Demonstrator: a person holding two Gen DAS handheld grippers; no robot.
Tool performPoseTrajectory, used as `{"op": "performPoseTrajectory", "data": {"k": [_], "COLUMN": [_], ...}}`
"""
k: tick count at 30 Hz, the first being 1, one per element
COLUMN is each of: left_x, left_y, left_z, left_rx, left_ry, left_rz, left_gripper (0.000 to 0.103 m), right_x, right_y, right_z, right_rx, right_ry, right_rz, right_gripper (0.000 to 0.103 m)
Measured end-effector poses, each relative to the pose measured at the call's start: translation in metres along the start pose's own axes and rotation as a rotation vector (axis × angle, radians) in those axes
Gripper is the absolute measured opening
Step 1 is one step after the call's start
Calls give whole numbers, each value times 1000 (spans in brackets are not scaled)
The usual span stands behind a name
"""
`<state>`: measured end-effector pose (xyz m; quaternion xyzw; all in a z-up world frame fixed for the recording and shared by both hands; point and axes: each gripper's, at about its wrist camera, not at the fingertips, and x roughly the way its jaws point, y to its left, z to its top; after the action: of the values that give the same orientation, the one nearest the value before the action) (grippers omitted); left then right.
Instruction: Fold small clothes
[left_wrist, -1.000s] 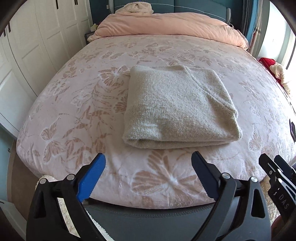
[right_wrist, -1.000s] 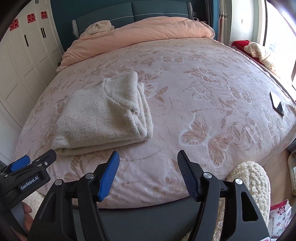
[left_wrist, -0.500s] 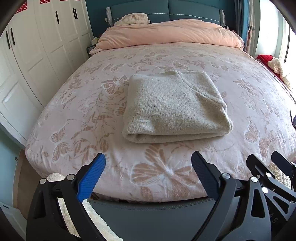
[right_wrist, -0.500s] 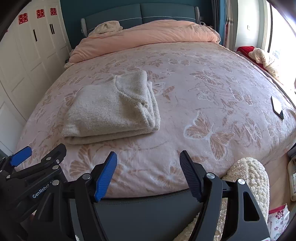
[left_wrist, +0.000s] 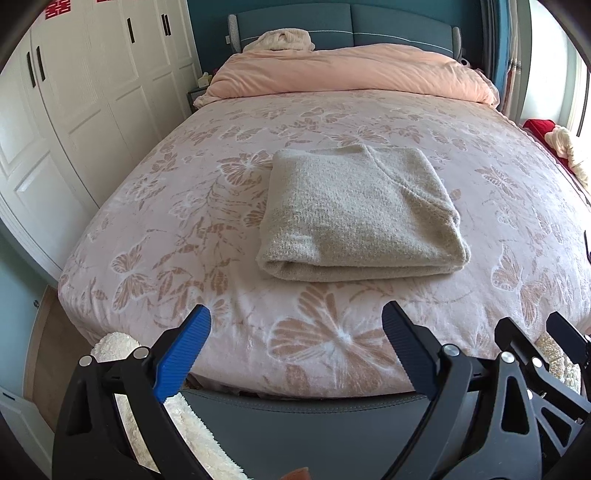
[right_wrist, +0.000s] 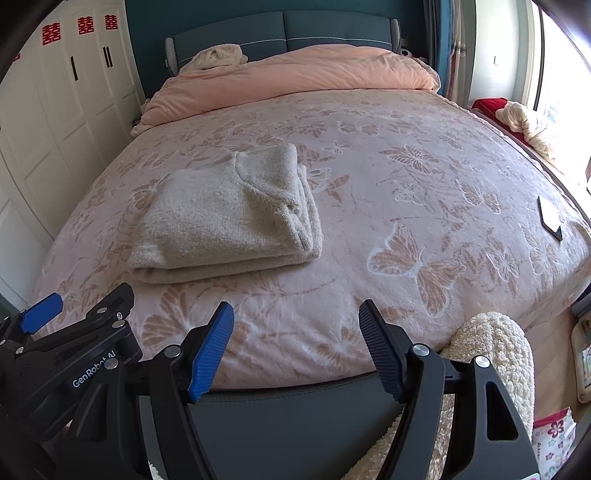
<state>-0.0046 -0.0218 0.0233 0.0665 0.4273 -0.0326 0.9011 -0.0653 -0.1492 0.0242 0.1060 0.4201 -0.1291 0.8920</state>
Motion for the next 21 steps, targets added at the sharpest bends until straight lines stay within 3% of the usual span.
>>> {"op": "performPoseTrajectory", "data": {"k": [21], "left_x": [1], "left_y": [6], "left_z": [-6], "left_rx": [-14], "left_ry": [-29], "left_rz": [19], "left_gripper": [91], "right_x": [3], "right_y": [10], "right_z": [-4], "right_rx": [-22], "right_ry": [10], "right_rz": [-9], "right_gripper": [69]}}
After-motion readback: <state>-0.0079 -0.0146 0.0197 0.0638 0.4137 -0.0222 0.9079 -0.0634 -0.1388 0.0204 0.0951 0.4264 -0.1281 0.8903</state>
